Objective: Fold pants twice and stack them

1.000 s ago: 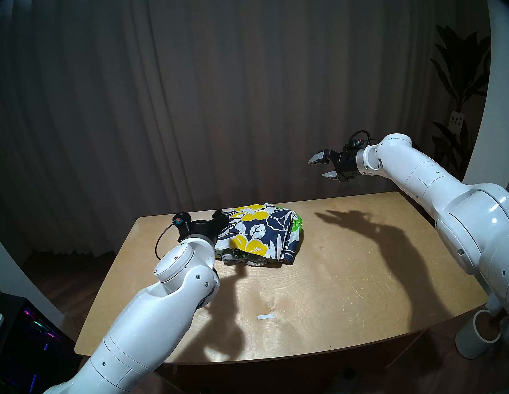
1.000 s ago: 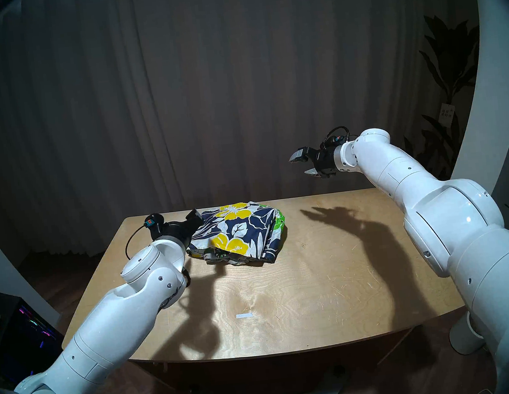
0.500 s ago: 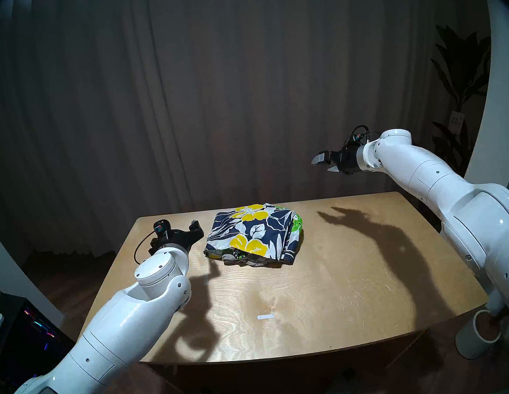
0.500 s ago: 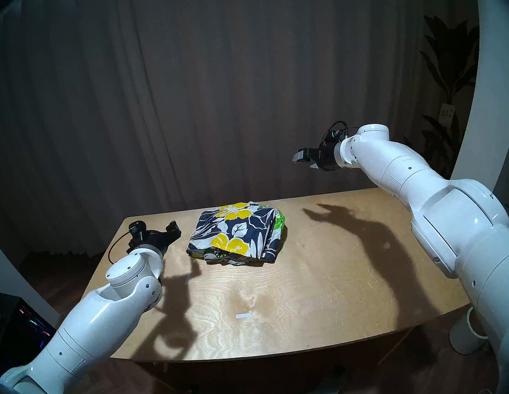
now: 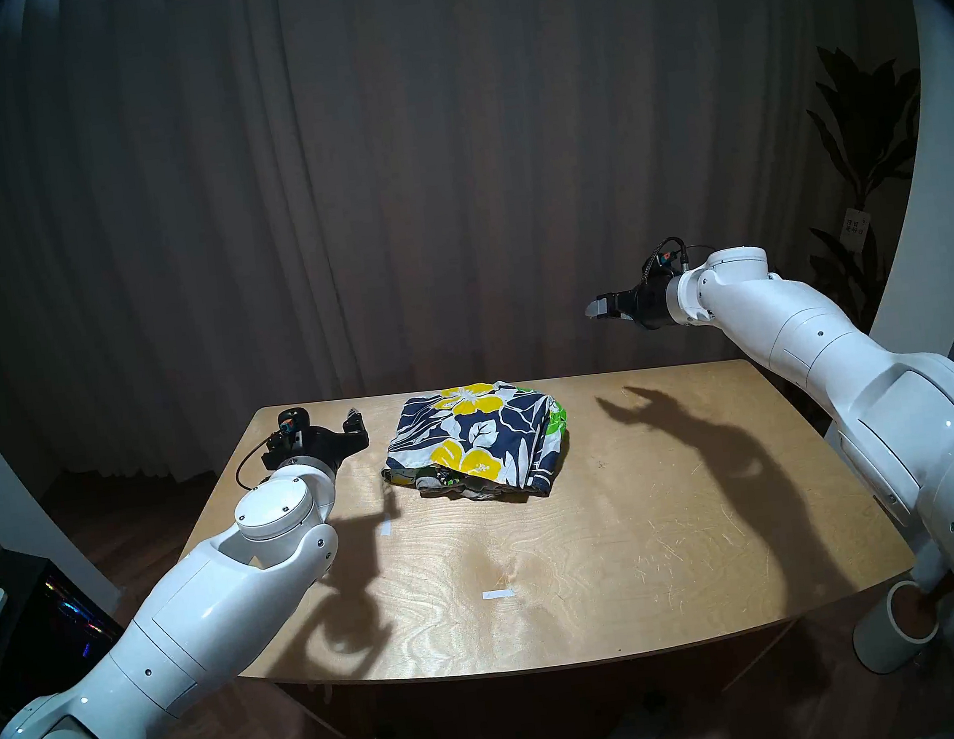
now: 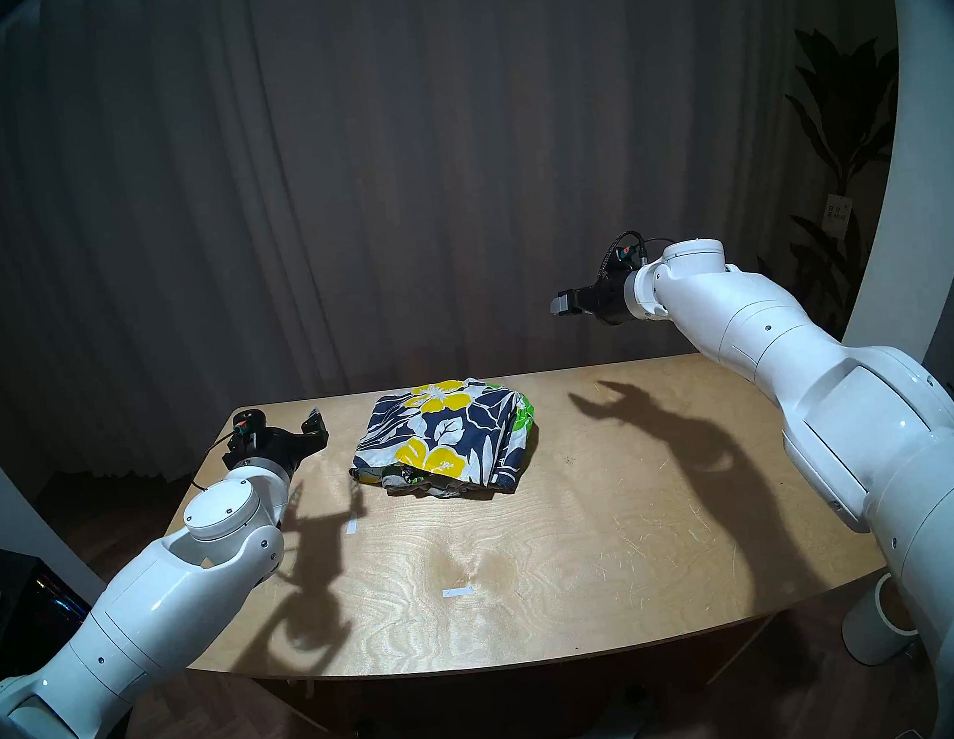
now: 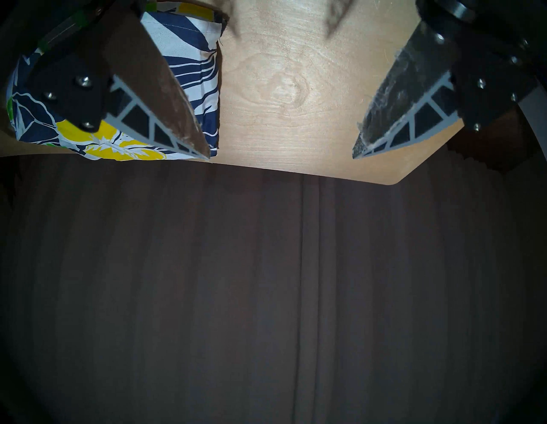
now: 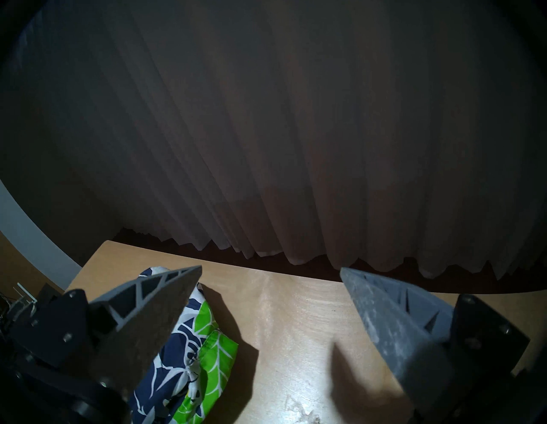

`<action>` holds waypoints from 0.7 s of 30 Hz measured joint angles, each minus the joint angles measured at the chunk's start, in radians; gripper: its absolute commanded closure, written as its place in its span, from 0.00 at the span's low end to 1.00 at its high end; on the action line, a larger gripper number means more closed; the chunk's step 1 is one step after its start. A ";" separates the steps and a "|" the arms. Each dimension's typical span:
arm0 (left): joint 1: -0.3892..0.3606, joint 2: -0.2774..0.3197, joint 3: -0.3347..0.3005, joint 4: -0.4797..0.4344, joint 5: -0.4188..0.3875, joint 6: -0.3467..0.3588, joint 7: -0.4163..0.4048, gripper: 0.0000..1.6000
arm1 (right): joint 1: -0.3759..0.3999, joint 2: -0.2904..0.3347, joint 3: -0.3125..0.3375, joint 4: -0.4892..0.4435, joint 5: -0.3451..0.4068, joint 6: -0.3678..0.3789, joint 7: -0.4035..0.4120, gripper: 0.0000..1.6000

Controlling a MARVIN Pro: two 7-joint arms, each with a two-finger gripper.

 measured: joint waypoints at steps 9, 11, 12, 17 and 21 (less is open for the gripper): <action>-0.008 0.032 0.014 0.017 0.052 -0.024 -0.063 0.00 | -0.026 0.024 -0.024 -0.057 -0.043 -0.062 -0.012 0.00; -0.010 0.038 0.017 0.022 0.063 -0.030 -0.078 0.00 | -0.031 0.029 -0.026 -0.070 -0.051 -0.078 -0.019 0.00; -0.011 0.040 0.018 0.024 0.067 -0.033 -0.083 0.00 | -0.033 0.031 -0.027 -0.075 -0.055 -0.084 -0.022 0.00; -0.017 0.054 0.027 0.043 0.096 -0.051 -0.123 0.00 | -0.052 0.044 -0.028 -0.111 -0.077 -0.128 -0.044 0.00; -0.021 0.063 0.034 0.059 0.116 -0.065 -0.152 0.00 | -0.071 0.053 -0.028 -0.137 -0.091 -0.157 -0.062 0.00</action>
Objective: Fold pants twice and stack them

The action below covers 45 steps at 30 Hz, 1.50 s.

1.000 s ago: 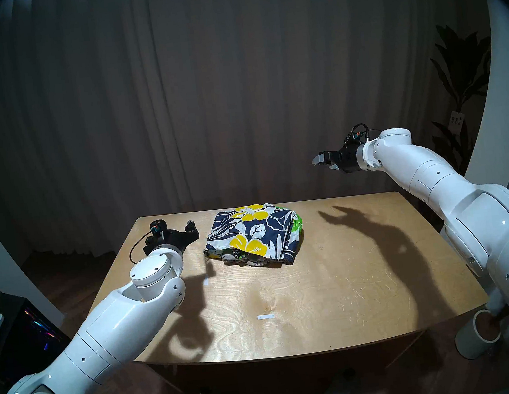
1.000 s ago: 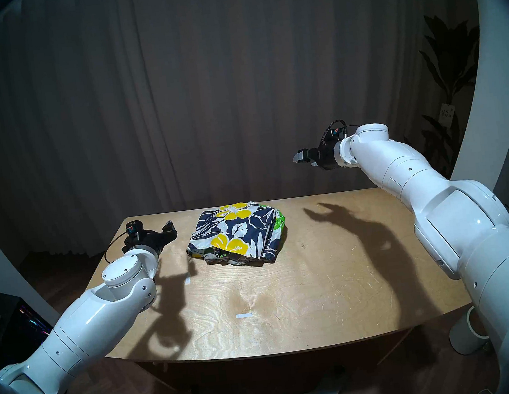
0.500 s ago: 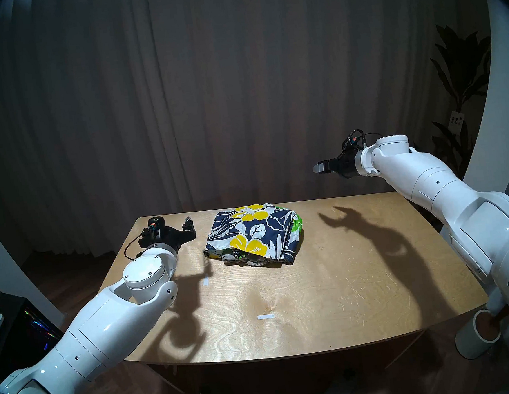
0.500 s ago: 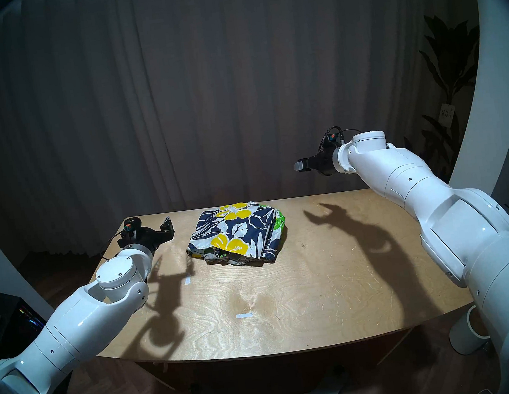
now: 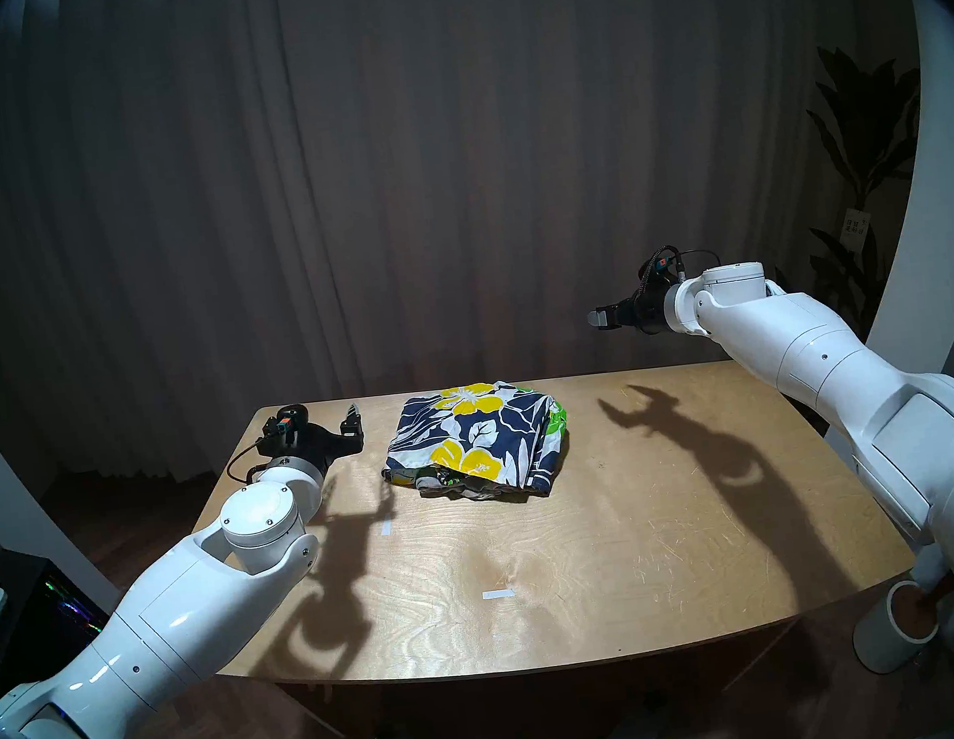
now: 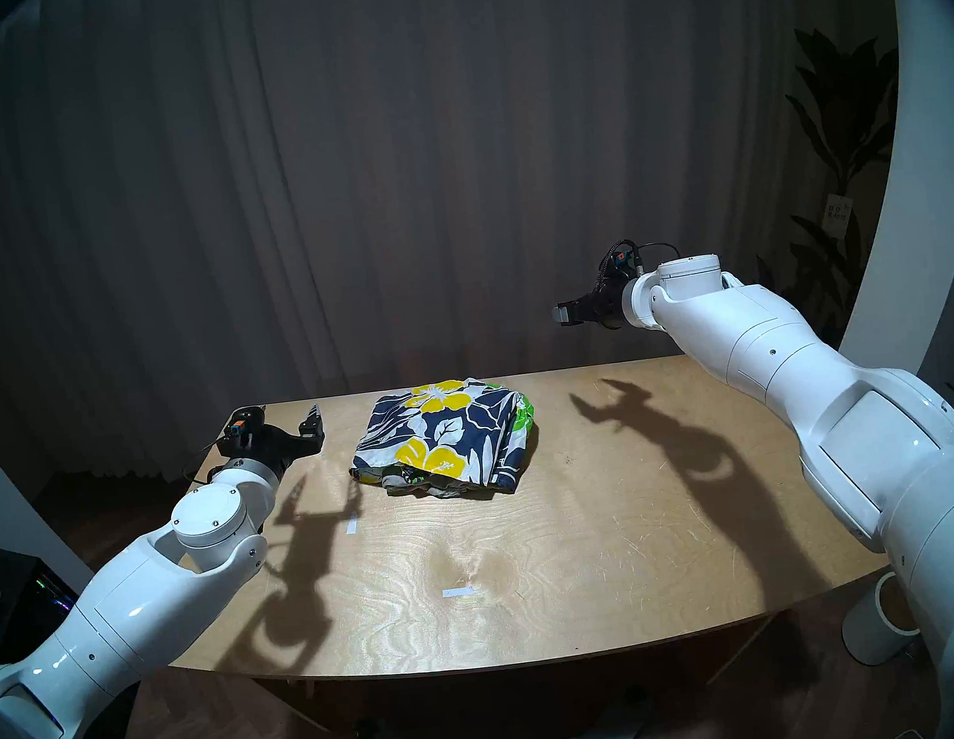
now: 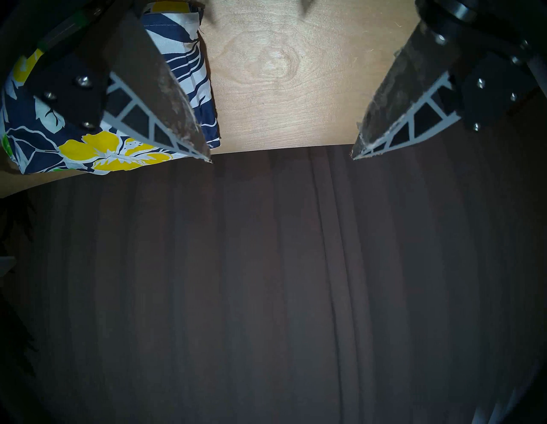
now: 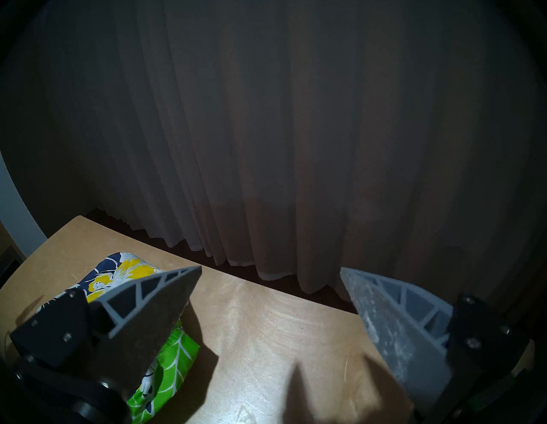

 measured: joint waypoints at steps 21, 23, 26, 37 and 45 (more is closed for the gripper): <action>-0.022 0.022 0.036 0.090 0.095 -0.096 -0.155 0.00 | -0.135 0.054 0.050 -0.132 -0.004 -0.113 -0.142 0.00; -0.024 0.023 0.039 0.098 0.103 -0.105 -0.168 0.00 | -0.150 0.058 0.059 -0.144 0.005 -0.118 -0.155 0.00; -0.026 0.024 0.044 0.110 0.115 -0.122 -0.190 0.00 | -0.175 0.064 0.075 -0.163 0.022 -0.125 -0.177 0.00; -0.037 0.023 0.058 0.149 0.153 -0.183 -0.262 0.00 | -0.263 0.080 0.138 -0.249 0.093 -0.153 -0.256 0.00; -0.045 0.014 0.062 0.174 0.172 -0.224 -0.304 0.00 | -0.317 0.087 0.177 -0.316 0.135 -0.175 -0.312 0.00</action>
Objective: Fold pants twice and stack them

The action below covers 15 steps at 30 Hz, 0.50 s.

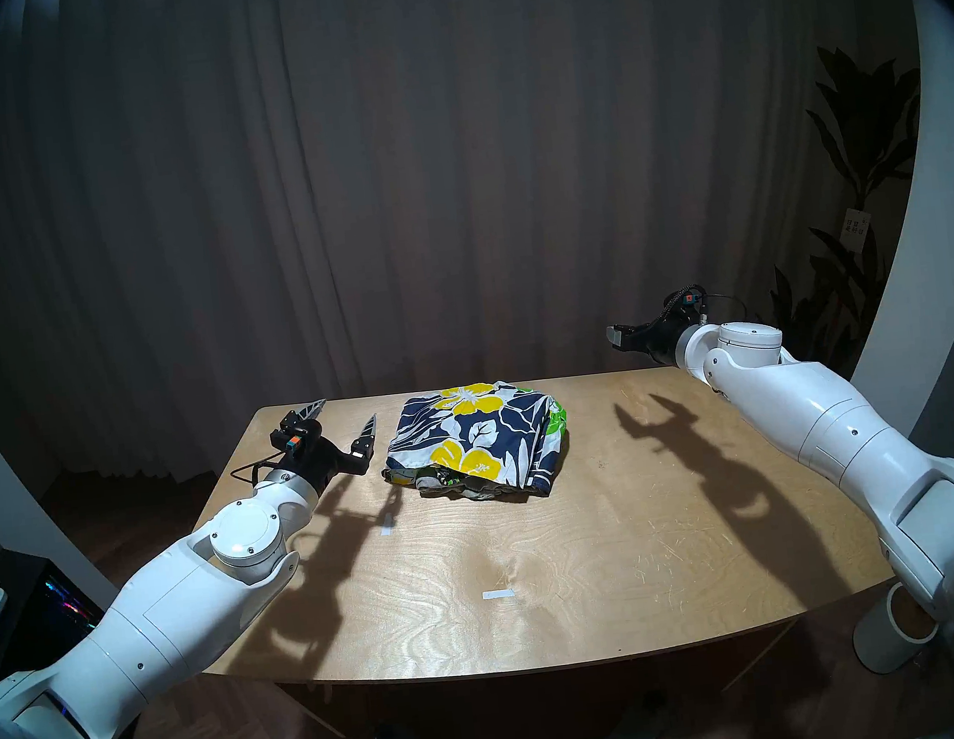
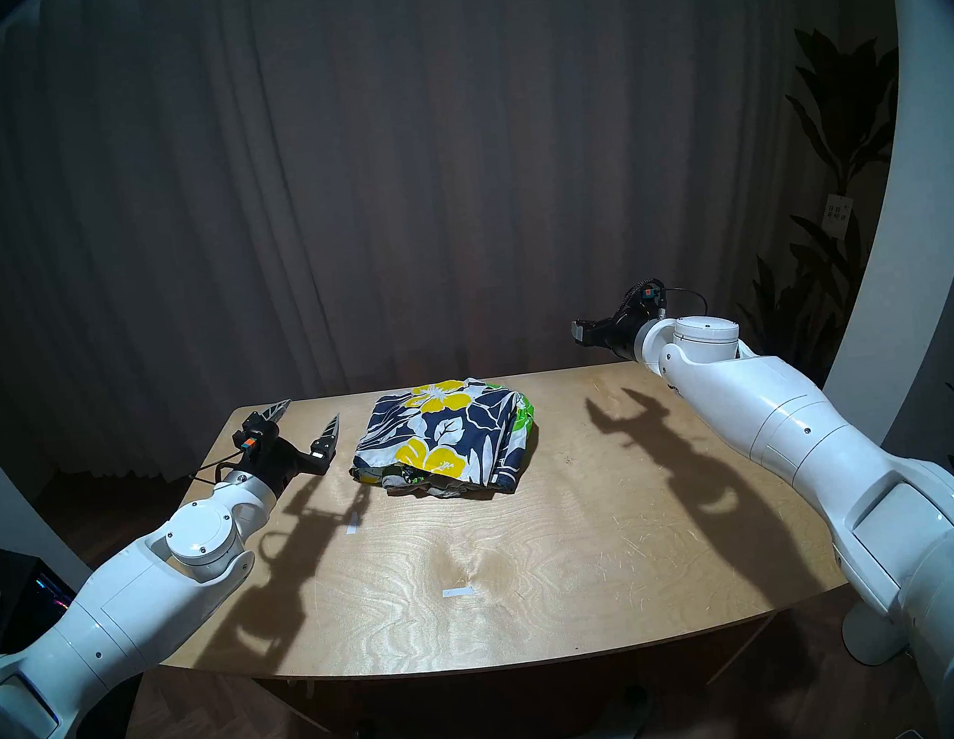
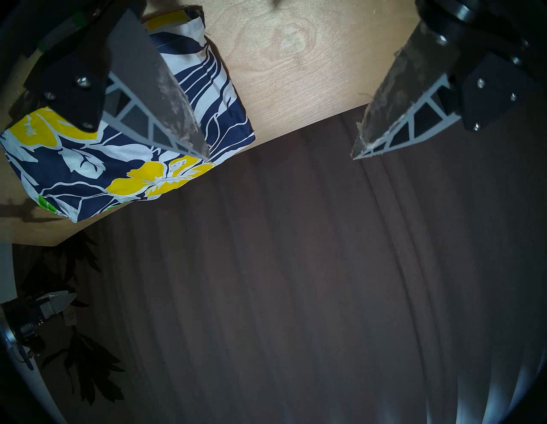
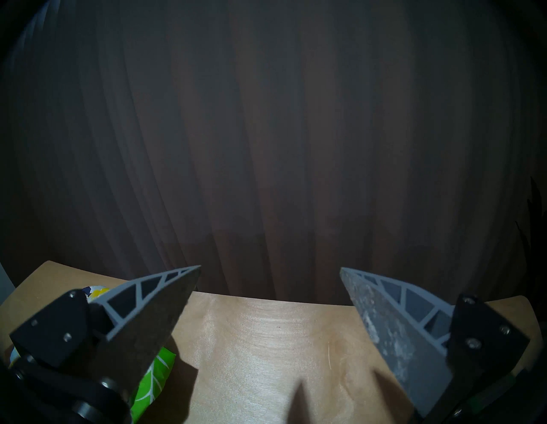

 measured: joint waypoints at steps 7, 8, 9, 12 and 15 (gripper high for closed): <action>-0.014 -0.018 0.001 0.038 0.017 -0.047 -0.041 0.00 | -0.062 0.013 0.045 -0.087 0.038 -0.033 -0.080 0.00; -0.016 -0.021 0.001 0.045 0.019 -0.054 -0.047 0.00 | -0.072 0.016 0.051 -0.102 0.043 -0.039 -0.093 0.00; -0.018 -0.024 0.001 0.051 0.021 -0.059 -0.051 0.00 | -0.079 0.018 0.056 -0.113 0.046 -0.043 -0.103 0.00; -0.026 -0.035 0.001 0.078 0.025 -0.076 -0.067 0.00 | -0.110 0.026 0.074 -0.159 0.059 -0.060 -0.145 0.00; -0.035 -0.046 -0.001 0.105 0.025 -0.088 -0.081 0.00 | -0.137 0.033 0.089 -0.198 0.069 -0.074 -0.181 0.00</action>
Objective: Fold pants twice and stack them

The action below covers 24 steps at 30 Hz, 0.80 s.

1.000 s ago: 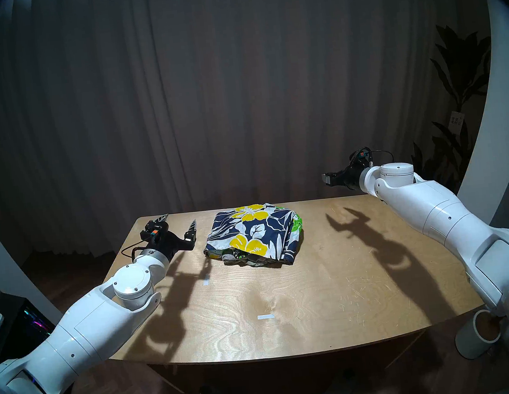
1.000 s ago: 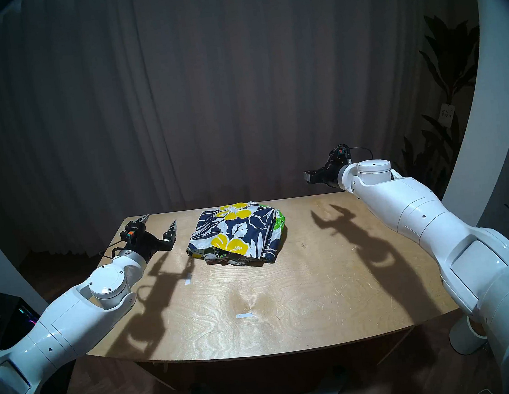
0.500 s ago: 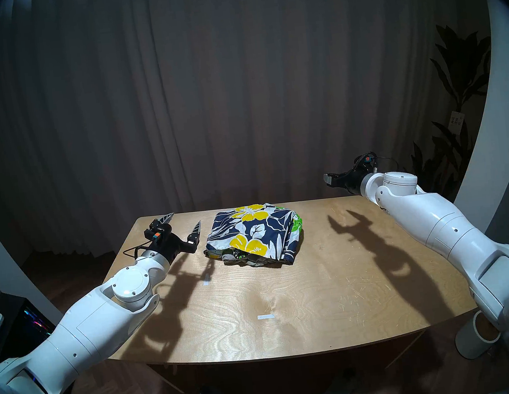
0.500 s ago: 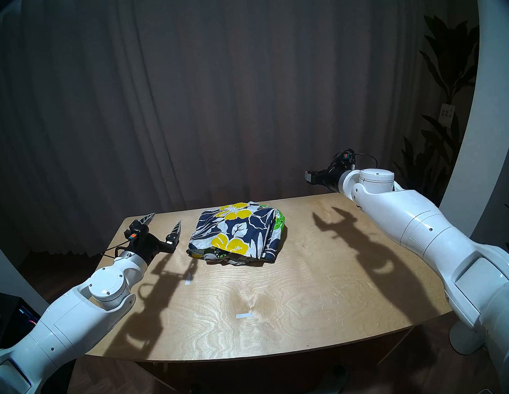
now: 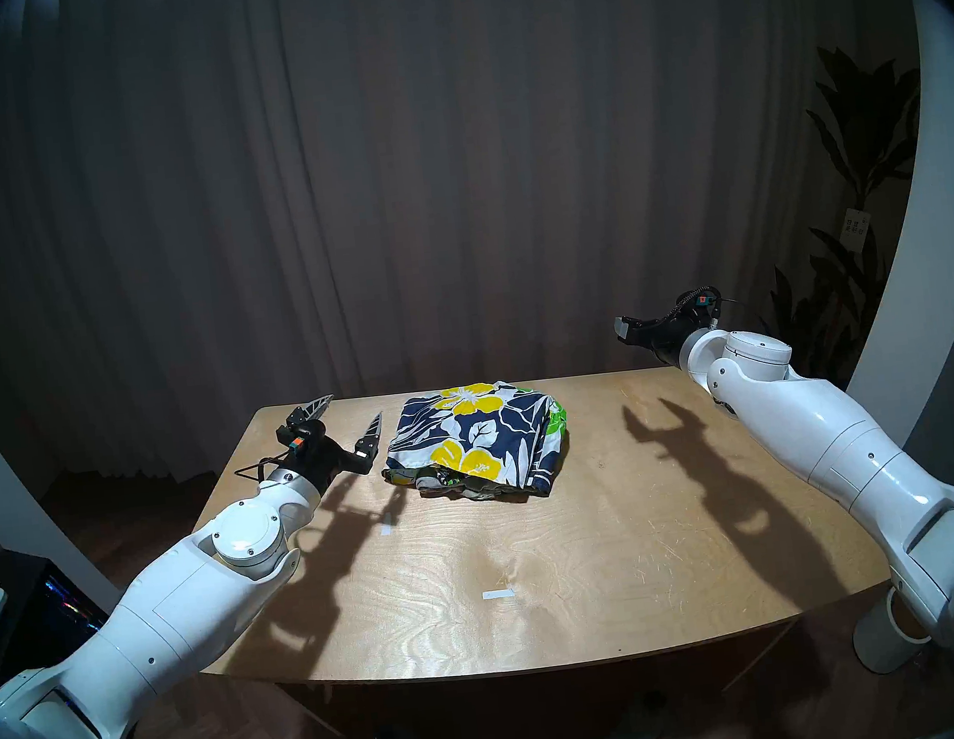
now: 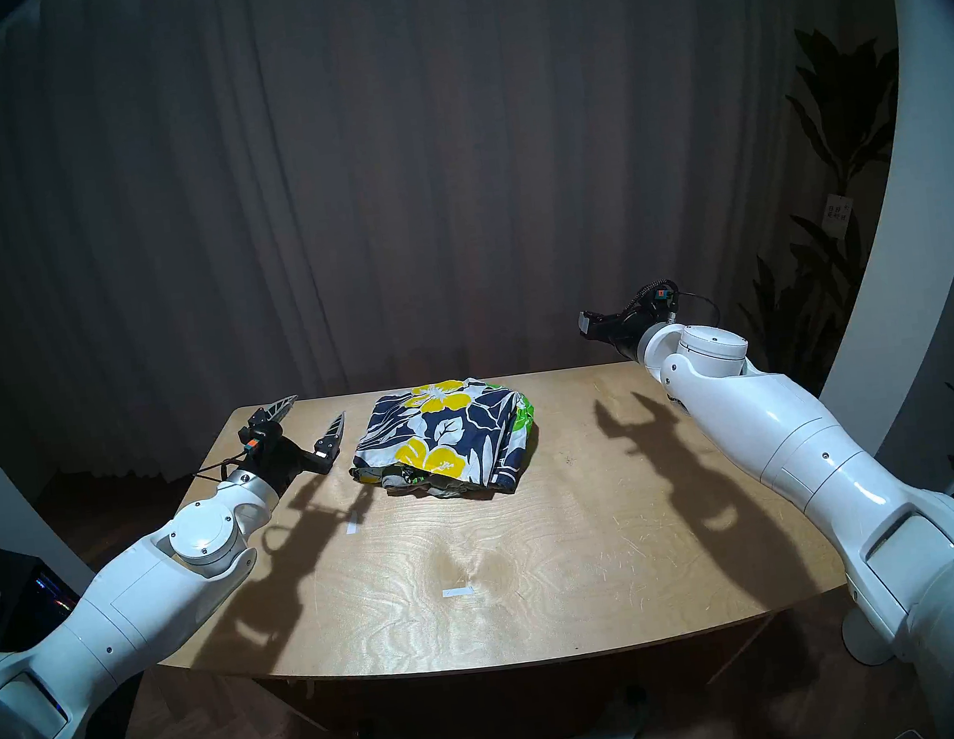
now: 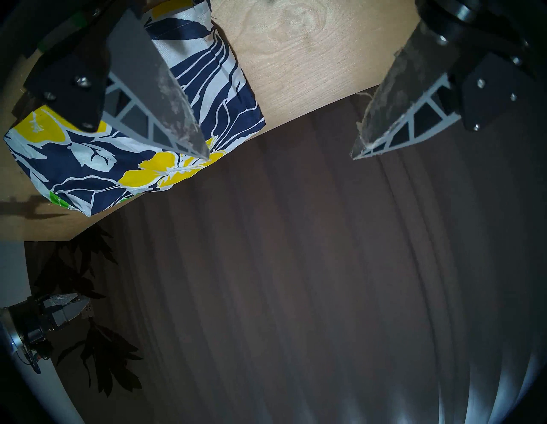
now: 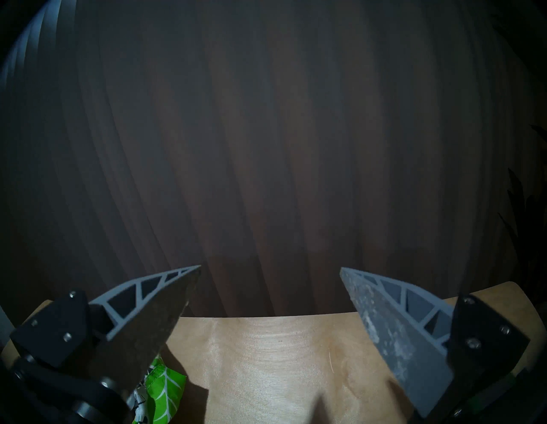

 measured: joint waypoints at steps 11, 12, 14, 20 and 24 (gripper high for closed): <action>-0.050 -0.036 -0.028 0.129 -0.048 -0.025 -0.060 0.00 | -0.095 0.021 0.041 -0.134 0.029 -0.044 -0.132 0.00; -0.057 -0.039 -0.032 0.144 -0.054 -0.028 -0.069 0.00 | -0.105 0.023 0.045 -0.149 0.032 -0.048 -0.148 0.00; -0.069 -0.047 -0.038 0.170 -0.066 -0.033 -0.086 0.00 | -0.123 0.025 0.052 -0.175 0.037 -0.056 -0.175 0.00; -0.104 -0.077 -0.055 0.258 -0.121 -0.059 -0.163 0.00 | -0.174 0.031 0.076 -0.258 0.060 -0.071 -0.272 0.00; -0.118 -0.102 -0.056 0.313 -0.157 -0.088 -0.230 0.00 | -0.190 0.031 0.091 -0.286 0.089 -0.068 -0.313 0.00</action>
